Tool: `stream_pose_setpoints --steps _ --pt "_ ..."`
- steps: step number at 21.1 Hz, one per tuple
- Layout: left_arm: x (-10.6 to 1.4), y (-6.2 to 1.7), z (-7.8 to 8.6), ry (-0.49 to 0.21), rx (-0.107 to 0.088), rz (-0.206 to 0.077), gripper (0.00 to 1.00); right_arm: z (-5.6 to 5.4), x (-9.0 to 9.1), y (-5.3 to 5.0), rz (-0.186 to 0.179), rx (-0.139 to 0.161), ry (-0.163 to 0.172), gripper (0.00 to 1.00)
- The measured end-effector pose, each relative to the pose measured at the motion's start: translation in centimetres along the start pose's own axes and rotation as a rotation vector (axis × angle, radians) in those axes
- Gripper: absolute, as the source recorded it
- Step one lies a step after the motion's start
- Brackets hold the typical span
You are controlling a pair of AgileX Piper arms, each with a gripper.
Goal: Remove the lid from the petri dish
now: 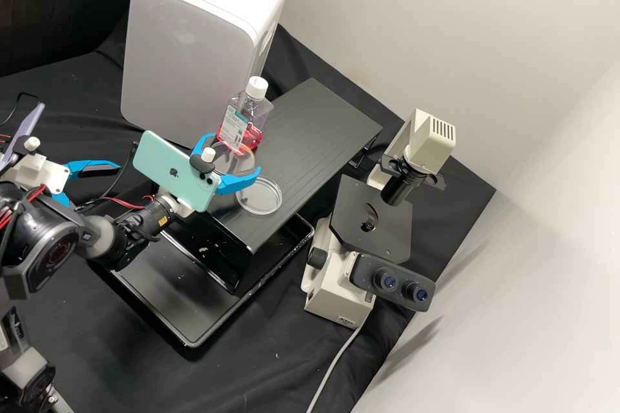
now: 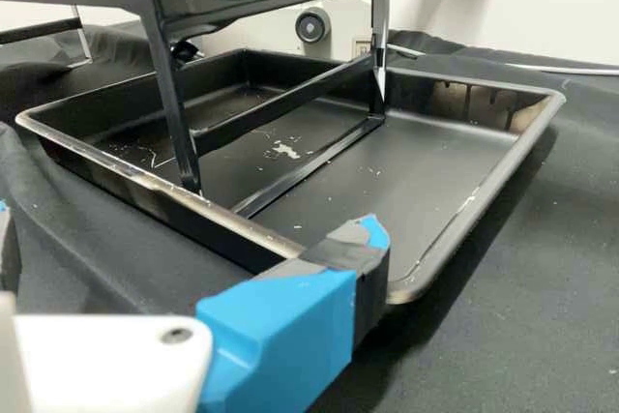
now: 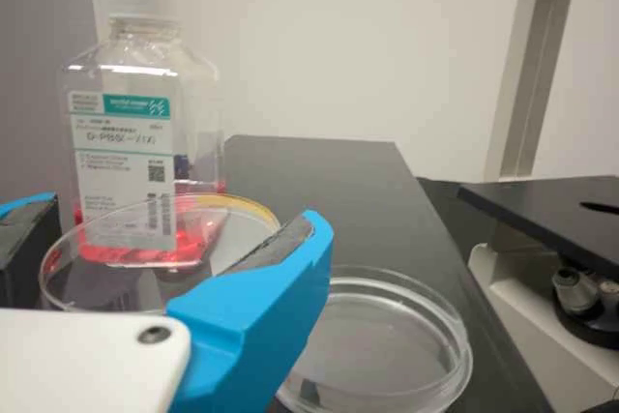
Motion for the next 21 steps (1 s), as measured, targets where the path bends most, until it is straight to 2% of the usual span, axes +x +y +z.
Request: stream_pose_setpoints --steps 5,7,16,17,21 --pt "0.00 0.00 0.00 0.000 0.000 0.000 1.00 0.53 0.20 -0.78 -0.038 -0.026 -0.029 0.00" --pt "0.00 0.00 0.00 0.000 0.000 0.000 1.00 0.80 0.41 -0.92 -0.046 -0.027 -0.041 0.00" --pt "0.00 0.00 0.00 0.000 0.000 0.000 1.00 0.79 0.61 -0.87 -0.043 -0.028 -0.040 0.00" --pt "0.00 0.00 0.00 0.000 0.000 0.000 1.00 0.79 0.61 -0.87 -0.043 -0.028 -0.040 1.00" --pt "0.00 0.00 0.00 0.000 0.000 0.000 1.00 0.79 0.61 -0.87 -0.043 -0.028 -0.040 1.00"
